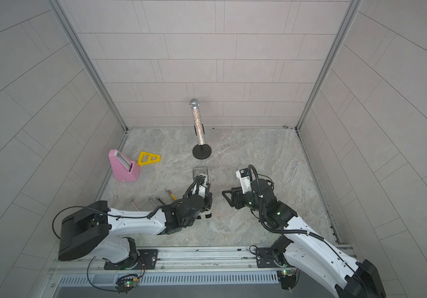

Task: Place the toothbrush into the toothbrush holder
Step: Place the toothbrush in the toothbrush holder.

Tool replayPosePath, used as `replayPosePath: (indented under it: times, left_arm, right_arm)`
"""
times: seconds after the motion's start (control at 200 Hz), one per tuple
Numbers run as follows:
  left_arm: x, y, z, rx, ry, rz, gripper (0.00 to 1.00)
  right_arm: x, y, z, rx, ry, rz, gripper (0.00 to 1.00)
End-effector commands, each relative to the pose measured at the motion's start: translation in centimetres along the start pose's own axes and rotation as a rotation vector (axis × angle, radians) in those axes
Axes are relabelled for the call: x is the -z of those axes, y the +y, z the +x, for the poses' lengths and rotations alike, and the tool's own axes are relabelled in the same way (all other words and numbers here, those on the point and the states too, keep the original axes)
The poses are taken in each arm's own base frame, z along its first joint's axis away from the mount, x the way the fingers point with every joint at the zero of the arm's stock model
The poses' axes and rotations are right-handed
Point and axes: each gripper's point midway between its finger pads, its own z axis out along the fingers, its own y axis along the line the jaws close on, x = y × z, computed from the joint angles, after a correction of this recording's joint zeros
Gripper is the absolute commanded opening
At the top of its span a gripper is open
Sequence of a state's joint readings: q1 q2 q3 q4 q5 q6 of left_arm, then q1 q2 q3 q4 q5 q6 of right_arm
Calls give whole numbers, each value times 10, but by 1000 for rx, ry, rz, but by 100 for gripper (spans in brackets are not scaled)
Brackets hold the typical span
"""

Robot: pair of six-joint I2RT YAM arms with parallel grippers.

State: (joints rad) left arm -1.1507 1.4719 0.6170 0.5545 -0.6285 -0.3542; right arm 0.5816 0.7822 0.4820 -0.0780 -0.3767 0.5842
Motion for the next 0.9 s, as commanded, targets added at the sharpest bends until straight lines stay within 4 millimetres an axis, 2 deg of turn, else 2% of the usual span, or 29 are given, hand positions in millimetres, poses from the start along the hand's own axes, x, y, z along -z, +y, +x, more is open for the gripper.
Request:
replayPosePath:
  times: [0.0, 0.11, 0.22, 0.465, 0.706, 0.896]
  left_arm:
    - [1, 3, -6, 38, 10, 6, 0]
    - [1, 7, -11, 49, 16, 7, 0]
    - [2, 9, -25, 72, 17, 20, 0]
    - [1, -3, -42, 71, 48, 95, 0]
    - [-16, -3, -27, 106, 113, 137, 0]
    - [-19, 3, -11, 115, 114, 123, 0]
  right_arm:
    - [3, -2, -2, -11, -25, 2, 62]
    - [4, -2, -2, -8, -28, 6, 62]
    - [4, -3, -1, -8, -29, 9, 62]
    - [0, -4, 0, -14, -28, 1, 62]
    - [-3, -5, 3, -15, -18, 3, 62]
    - [-3, -6, 3, -12, -20, 5, 62]
